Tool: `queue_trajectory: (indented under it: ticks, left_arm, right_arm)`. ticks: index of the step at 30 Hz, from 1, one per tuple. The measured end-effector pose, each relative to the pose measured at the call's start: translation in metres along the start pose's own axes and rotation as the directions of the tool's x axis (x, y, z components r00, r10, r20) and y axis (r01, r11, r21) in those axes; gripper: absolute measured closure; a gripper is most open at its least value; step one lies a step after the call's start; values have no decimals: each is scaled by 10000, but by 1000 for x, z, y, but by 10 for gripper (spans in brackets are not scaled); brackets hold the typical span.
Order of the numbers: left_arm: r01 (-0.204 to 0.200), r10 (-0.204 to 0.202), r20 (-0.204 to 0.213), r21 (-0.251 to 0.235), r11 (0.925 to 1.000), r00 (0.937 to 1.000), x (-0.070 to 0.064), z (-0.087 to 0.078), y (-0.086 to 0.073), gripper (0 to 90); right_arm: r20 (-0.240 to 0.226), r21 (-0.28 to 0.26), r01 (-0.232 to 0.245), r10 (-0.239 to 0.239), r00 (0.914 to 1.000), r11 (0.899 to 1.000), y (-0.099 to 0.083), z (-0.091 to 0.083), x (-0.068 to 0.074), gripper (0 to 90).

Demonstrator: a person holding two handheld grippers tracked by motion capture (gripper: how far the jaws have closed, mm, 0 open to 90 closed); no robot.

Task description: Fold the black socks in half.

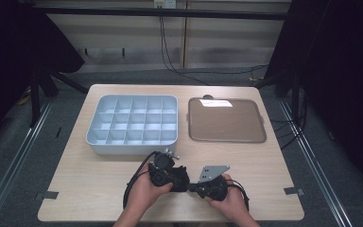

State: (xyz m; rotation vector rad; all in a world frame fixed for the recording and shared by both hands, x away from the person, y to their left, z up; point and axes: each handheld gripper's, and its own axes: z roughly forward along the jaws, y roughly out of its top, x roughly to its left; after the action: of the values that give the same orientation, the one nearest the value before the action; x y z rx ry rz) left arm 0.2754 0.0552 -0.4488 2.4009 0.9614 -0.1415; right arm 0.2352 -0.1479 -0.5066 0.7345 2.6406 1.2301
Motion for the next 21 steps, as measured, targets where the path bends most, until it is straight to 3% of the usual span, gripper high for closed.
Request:
queue_trajectory:
  ticks: [7,12,17,21]
  left_arm:
    - [60,-60,36,-37,10000,10000,-1,-6,0,662]
    - [289,-286,92,-335,9990,9995,3,-17,-2,587]
    - [446,-457,-139,-716,9964,9989,10,-28,-6,494]
    - [657,-693,-384,-879,9940,9969,19,-35,-11,470]
  right_arm:
    - [31,-8,-17,17,10000,10000,0,0,0,900]
    - [11,-2,6,-6,10000,10000,0,0,0,900]
    - [12,-15,-23,23,10000,10000,0,0,0,899]
    - [14,-18,-27,27,10000,10000,0,0,0,899]
